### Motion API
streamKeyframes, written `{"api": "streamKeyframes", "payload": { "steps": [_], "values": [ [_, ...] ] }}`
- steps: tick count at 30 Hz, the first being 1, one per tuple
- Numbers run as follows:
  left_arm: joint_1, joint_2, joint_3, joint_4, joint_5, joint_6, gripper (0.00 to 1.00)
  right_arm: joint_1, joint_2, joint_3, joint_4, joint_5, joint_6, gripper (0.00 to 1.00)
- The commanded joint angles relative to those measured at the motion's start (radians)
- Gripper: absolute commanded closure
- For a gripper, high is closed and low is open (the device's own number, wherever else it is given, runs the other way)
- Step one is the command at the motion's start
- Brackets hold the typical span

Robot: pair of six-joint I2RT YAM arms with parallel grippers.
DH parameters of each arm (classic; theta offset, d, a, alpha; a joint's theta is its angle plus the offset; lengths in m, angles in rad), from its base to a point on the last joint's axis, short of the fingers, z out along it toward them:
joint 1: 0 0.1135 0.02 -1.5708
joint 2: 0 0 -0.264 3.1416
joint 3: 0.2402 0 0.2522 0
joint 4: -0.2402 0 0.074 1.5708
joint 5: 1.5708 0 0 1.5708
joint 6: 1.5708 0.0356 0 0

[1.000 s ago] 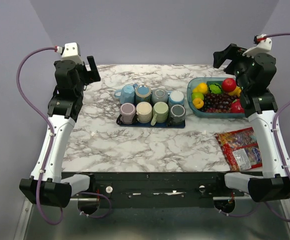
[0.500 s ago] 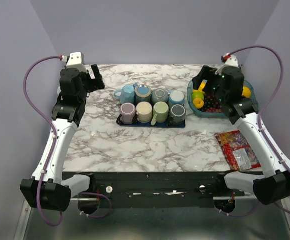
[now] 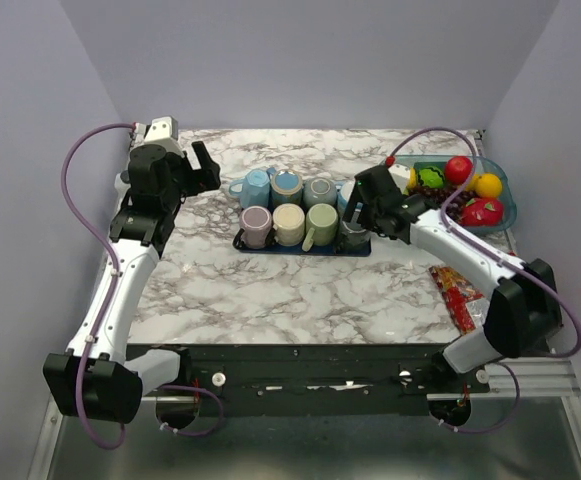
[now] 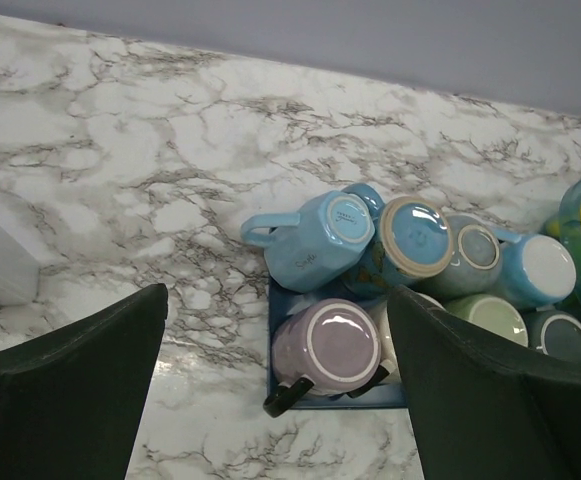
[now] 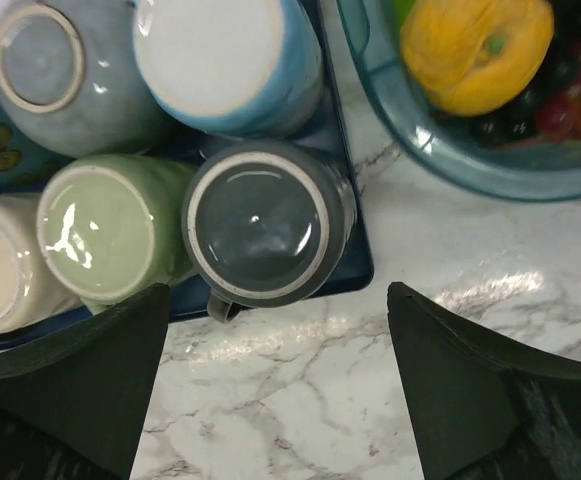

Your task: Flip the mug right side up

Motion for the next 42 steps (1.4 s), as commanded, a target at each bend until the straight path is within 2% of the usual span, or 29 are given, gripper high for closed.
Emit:
{"api": "streamKeyframes", "payload": {
  "steps": [1,5,11,24,27,31,37,42],
  "values": [
    [0.000,-0.004,-0.002,-0.002,0.057,-0.023,0.01,0.049,0.132,0.098,-0.153,0.084,0.230,0.03],
    [0.000,-0.015,-0.025,0.002,0.039,-0.033,0.01,0.081,0.227,0.163,-0.232,0.073,0.310,0.02],
    [0.000,-0.027,-0.064,0.016,0.039,-0.044,0.01,0.083,0.219,0.106,-0.184,0.096,0.336,0.02],
    [0.000,-0.014,-0.056,-0.004,0.036,-0.058,0.01,0.095,0.314,0.144,-0.213,0.156,0.395,0.07],
    [0.000,-0.008,-0.048,-0.015,0.040,-0.063,0.01,0.095,0.311,0.140,-0.221,0.162,0.402,0.14],
    [0.000,-0.009,-0.054,-0.019,0.039,-0.061,0.01,0.095,0.296,0.125,-0.229,0.177,0.406,0.29],
    [0.000,-0.004,-0.057,-0.022,0.037,-0.055,0.01,0.095,0.295,0.108,-0.232,0.168,0.406,0.42],
    [0.000,-0.003,-0.056,-0.030,0.029,-0.037,0.01,0.095,0.313,0.125,-0.232,0.151,0.394,0.46]
  ]
}}
